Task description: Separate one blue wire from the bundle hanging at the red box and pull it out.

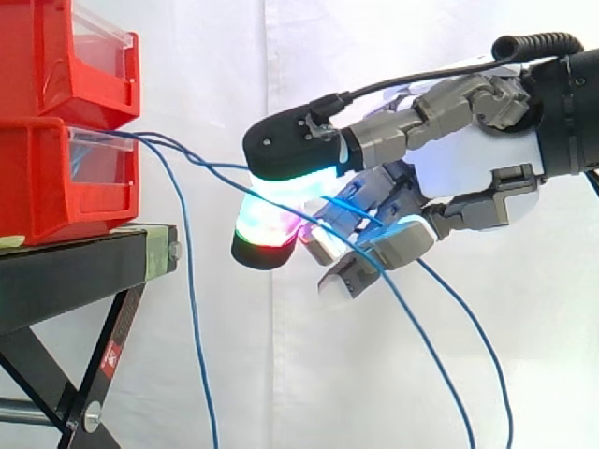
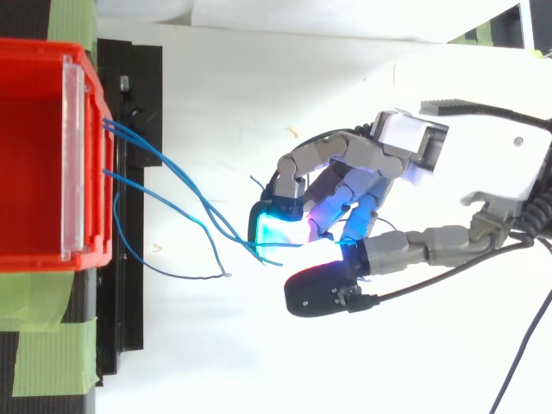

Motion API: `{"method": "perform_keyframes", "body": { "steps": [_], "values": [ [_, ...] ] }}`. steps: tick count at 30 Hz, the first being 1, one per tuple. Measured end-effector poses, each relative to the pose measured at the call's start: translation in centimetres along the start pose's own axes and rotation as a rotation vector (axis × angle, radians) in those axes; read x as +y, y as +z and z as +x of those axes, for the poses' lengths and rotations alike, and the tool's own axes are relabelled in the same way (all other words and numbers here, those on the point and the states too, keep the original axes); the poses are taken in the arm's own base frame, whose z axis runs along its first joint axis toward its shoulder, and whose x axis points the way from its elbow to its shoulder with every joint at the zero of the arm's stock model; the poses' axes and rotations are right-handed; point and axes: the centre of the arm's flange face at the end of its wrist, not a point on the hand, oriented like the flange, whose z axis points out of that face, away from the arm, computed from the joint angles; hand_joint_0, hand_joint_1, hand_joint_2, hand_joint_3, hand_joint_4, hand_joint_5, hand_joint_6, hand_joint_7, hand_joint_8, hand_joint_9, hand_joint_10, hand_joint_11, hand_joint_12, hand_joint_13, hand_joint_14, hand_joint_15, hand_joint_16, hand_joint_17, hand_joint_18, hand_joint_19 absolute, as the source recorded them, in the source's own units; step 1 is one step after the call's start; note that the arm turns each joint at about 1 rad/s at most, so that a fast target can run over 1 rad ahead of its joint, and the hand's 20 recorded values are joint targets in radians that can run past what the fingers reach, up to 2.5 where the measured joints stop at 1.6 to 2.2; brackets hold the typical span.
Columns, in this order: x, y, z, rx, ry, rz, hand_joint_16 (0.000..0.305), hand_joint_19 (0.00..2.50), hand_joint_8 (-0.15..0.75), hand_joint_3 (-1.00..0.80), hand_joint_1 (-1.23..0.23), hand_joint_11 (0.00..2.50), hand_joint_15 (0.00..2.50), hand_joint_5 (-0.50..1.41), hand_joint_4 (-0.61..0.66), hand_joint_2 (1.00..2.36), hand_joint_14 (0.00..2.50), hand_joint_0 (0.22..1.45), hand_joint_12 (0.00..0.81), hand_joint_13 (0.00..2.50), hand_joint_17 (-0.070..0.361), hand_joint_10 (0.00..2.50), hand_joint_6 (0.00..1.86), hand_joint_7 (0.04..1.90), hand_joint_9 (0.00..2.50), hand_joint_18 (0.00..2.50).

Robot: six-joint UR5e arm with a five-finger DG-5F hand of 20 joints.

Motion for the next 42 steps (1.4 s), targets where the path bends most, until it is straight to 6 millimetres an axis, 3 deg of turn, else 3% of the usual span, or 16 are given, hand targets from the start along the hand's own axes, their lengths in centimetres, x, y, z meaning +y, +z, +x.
{"method": "perform_keyframes", "body": {
  "steps": [7, 13, 22, 31, 42],
  "values": [
    [0.03, -0.01, 0.07, 0.001, -0.001, -0.001, 0.041, 0.52, 0.314, -0.38, -0.96, 1.13, 1.51, -0.25, 0.18, 1.01, 0.01, 0.76, 0.311, 1.46, 0.092, 0.02, 0.8, 1.03, 0.9, 0.65],
    [0.01, 0.0, 0.02, 0.001, 0.0, 0.0, 0.047, 0.59, 0.351, -0.41, -0.71, 1.14, 1.55, -0.22, 0.22, 1.01, 0.0, 0.6, 0.322, 1.52, 0.105, 0.02, 0.76, 1.06, 1.01, 0.69],
    [0.07, 0.06, 0.01, -0.001, 0.0, -0.006, 0.054, 0.58, 0.375, -0.49, -0.55, 1.13, 1.52, -0.2, 0.24, 1.0, 0.0, 0.53, 0.343, 1.53, 0.122, 0.02, 0.71, 1.11, 1.04, 0.71],
    [0.07, 0.06, 0.02, -0.002, -0.006, -0.006, 0.056, 0.6, 0.39, -0.5, -0.42, 1.11, 1.5, -0.18, 0.24, 1.0, 0.0, 0.52, 0.351, 1.52, 0.127, 0.02, 0.66, 1.19, 1.07, 0.71],
    [0.1, 0.13, -0.04, -0.005, -0.011, -0.011, 0.051, 0.61, 0.376, -0.4, -0.48, 1.19, 1.53, -0.17, 0.23, 1.01, 0.01, 0.63, 0.316, 1.57, 0.114, 0.02, 0.69, 1.14, 1.21, 0.77]
  ]
}}
